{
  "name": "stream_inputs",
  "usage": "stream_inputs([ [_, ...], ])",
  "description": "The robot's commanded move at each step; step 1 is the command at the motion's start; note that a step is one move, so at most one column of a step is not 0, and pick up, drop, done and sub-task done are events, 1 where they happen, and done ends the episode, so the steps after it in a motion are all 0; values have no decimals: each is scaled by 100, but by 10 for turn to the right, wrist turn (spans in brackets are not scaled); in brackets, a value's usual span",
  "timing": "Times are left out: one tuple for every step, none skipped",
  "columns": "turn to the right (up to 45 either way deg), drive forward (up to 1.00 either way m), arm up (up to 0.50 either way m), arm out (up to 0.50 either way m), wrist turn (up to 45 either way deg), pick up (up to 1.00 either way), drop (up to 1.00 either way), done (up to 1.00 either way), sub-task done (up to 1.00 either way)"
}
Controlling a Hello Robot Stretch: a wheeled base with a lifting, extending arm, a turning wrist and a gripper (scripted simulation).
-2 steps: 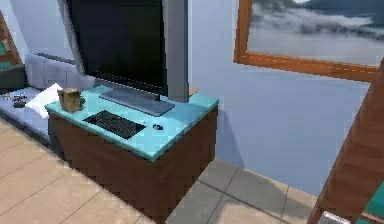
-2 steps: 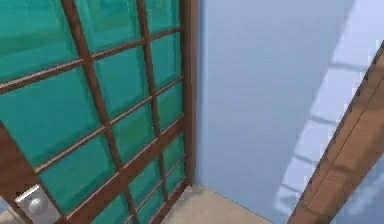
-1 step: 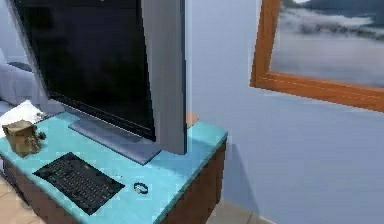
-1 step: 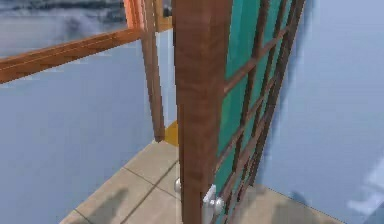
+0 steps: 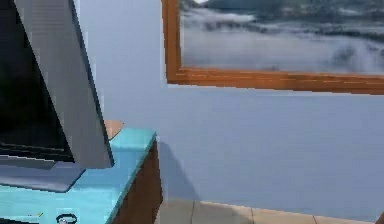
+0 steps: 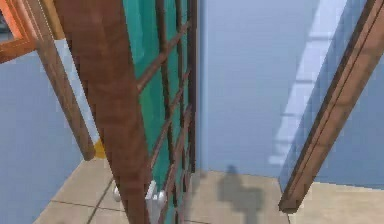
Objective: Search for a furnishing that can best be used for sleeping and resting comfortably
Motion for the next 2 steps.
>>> stream_inputs([
  [0, 30, 0, 0, 0, 0, 0, 0, 0],
  [90, 0, 0, 0, 0, 0, 0, 0, 0],
])
